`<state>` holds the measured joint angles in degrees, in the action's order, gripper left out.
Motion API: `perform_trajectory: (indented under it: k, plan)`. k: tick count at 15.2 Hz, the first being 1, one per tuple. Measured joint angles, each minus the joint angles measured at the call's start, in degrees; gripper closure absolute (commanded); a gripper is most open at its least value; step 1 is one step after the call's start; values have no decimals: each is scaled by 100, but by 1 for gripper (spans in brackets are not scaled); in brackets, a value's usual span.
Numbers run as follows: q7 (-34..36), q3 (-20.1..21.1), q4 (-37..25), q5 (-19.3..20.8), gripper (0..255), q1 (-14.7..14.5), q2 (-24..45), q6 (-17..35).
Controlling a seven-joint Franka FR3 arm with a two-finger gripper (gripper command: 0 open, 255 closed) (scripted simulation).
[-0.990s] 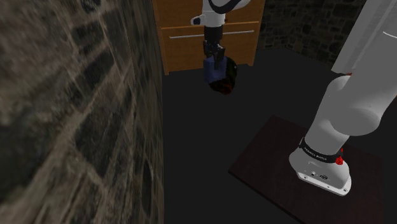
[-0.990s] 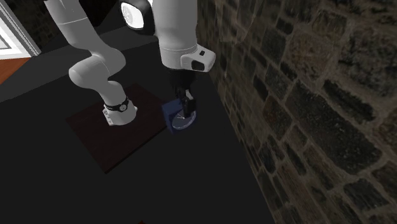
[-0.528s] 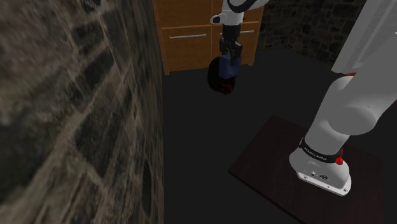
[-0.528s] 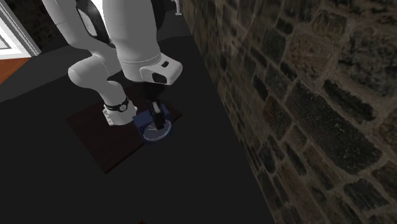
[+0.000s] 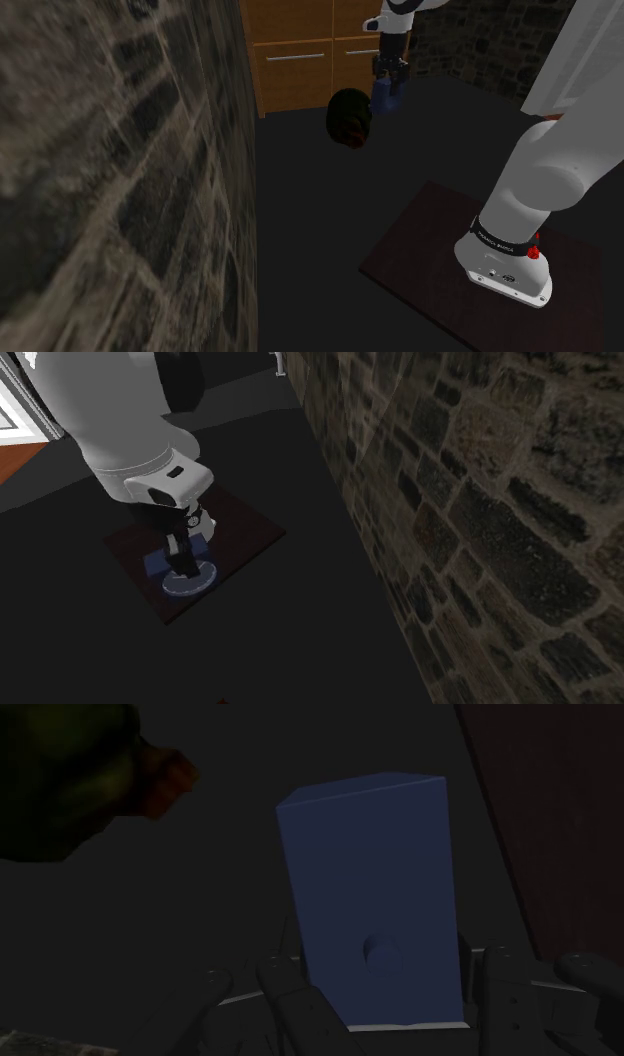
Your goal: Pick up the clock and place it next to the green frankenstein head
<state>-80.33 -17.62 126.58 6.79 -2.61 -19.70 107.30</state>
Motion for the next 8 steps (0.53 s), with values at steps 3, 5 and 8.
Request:
perform_trajectory:
  k: [3, 5, 8]
  plan:
    - [-407, -283, -25, 107, 255, 169, -27, -21]
    - [-666, -466, -76, 156, 255, 265, 10, -14]
    - [-762, -547, 51, 182, 255, 304, 35, 144]
